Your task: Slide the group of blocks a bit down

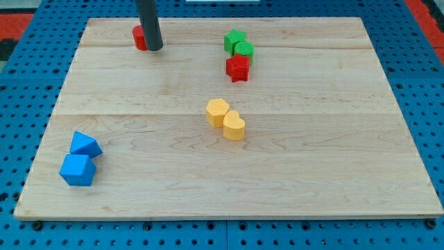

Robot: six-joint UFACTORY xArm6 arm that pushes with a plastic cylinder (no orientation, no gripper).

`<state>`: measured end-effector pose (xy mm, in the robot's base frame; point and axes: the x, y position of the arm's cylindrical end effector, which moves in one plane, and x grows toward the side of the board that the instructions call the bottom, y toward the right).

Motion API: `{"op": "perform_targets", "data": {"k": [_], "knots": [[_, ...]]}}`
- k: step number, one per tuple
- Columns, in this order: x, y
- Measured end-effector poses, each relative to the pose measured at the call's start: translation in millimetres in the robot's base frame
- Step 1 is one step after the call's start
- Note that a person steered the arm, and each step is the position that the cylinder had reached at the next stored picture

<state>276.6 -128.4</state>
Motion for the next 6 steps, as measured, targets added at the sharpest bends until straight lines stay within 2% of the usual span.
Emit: {"op": "perform_targets", "data": {"k": [2, 3, 4, 5, 6], "knots": [[-24.5, -30.4], [-1.6, 6.0], [46.2, 83.3], [12.5, 67.2], [-31.6, 75.3]]}}
